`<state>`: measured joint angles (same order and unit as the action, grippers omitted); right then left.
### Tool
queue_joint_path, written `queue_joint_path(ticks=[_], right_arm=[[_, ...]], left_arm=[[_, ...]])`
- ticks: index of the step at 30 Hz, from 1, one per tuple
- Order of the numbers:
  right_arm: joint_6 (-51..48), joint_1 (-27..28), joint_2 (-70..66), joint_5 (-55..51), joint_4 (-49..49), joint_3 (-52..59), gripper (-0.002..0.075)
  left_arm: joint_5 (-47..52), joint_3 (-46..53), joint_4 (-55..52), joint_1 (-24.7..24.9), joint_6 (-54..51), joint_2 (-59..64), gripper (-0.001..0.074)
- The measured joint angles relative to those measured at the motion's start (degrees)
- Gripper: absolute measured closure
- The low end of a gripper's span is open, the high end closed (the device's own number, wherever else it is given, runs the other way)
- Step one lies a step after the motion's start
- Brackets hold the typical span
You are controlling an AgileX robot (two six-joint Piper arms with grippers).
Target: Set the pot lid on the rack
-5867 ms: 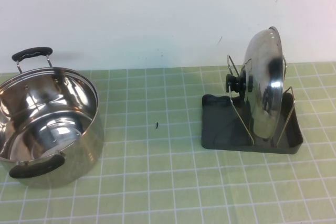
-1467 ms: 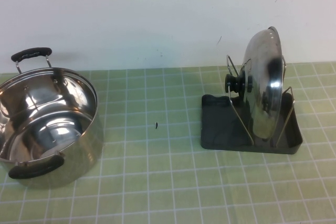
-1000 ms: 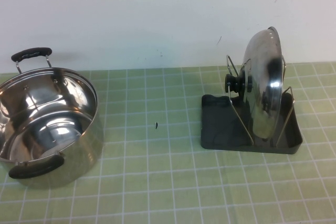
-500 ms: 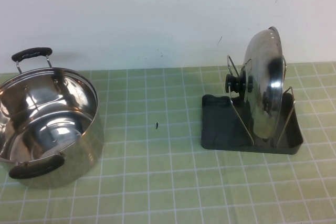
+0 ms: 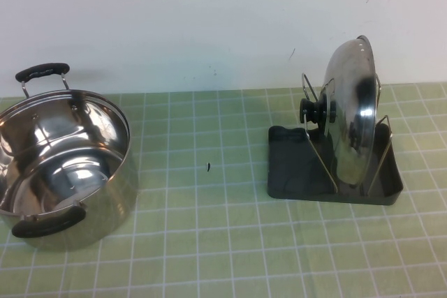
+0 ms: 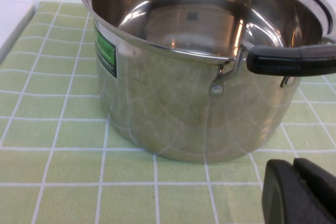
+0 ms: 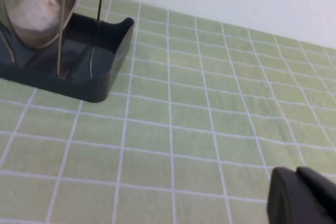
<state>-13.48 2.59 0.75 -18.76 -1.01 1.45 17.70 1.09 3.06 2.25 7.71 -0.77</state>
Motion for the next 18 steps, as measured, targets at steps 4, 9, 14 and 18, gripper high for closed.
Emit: queue_joint_path(ticks=[4,9,14,18], right_arm=[[9.17,0.0,0.0,-0.36,-2.19,0.0,0.0727],[11.11,0.0,0.0,-0.39,-3.52,0.0,0.0727],[10.77,0.0,0.0,-0.48,-3.57,0.0,0.0727],[10.77,0.0,0.0,-0.48,-3.56,0.0,0.0727]], left_arm=[[0.0,0.0,0.0,0.0,0.0,0.0,0.0737],[0.0,0.0,0.0,0.0,0.0,0.0,0.0736],[0.0,0.0,0.0,0.0,0.0,0.0,0.0736],[0.0,0.0,0.0,0.0,0.0,0.0,0.0737]])
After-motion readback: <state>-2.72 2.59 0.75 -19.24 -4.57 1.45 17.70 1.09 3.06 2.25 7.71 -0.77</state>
